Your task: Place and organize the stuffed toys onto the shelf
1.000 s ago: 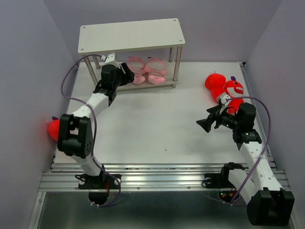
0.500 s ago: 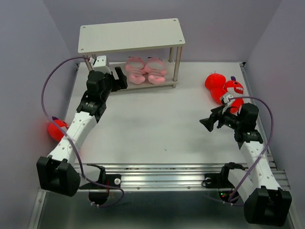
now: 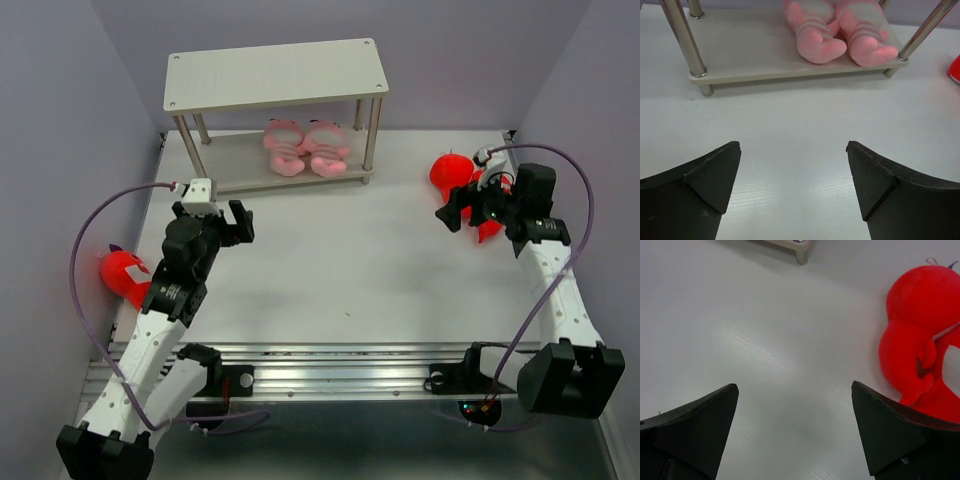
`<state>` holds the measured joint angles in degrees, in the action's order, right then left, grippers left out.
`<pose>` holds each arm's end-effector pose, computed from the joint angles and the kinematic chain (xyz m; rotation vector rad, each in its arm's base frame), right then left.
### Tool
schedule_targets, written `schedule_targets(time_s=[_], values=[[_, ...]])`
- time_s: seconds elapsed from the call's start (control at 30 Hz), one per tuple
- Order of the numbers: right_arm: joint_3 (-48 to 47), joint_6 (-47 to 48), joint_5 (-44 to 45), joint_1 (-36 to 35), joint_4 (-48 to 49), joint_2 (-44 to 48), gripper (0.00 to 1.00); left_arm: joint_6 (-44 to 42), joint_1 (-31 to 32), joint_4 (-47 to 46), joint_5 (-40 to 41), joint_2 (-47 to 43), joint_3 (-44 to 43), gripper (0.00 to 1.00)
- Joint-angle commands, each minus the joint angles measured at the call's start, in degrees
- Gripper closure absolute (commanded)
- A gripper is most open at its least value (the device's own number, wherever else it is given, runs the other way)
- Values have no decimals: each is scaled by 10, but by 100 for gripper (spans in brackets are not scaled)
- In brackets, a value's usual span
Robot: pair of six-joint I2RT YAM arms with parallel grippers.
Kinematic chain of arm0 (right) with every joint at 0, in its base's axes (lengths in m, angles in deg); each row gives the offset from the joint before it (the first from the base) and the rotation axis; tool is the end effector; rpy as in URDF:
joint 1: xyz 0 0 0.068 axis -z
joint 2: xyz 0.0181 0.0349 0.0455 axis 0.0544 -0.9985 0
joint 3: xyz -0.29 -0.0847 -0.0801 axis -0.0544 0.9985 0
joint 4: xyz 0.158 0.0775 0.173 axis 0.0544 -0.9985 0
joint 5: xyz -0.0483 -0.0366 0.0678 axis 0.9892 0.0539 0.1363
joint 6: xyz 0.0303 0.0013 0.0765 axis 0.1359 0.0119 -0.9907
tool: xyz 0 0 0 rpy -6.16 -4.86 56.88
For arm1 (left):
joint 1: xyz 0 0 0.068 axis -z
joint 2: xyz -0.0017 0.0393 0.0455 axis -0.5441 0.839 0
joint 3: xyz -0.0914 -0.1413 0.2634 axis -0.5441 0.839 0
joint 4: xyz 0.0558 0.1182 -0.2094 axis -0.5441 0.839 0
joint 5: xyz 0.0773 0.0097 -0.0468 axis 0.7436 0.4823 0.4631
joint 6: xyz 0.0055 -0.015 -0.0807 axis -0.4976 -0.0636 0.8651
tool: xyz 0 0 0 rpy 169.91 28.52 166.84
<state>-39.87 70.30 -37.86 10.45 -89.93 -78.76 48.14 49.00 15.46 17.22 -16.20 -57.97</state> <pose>0.2346 0.0138 0.3521 -0.5438 1.9415 0.4247 0.1705 -0.0430 0.3640 0.0570 1.6400 -0.2505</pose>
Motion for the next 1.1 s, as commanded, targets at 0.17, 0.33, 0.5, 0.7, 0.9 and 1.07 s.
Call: schedule_targets(time_s=[0.17,0.33,0.5,0.7,0.9,1.07], values=[[-129,14,158,16,-97,-124,0,-7,1,2,-62,-110,53,1],[-218,-25,277,29,-96,-236,0,-11,1,0,-62,-110,53,1],[-291,-50,307,84,-71,-332,0,-12,1,1,-76,-94,50,1],[-380,-5,294,97,-61,-453,0,-12,1,2,-83,-86,48,1],[-421,38,276,102,-44,-517,1,-12,1,-3,-91,-86,50,1],[-439,41,261,108,-30,-570,11,-14,1,-22,-121,-91,55,1]])
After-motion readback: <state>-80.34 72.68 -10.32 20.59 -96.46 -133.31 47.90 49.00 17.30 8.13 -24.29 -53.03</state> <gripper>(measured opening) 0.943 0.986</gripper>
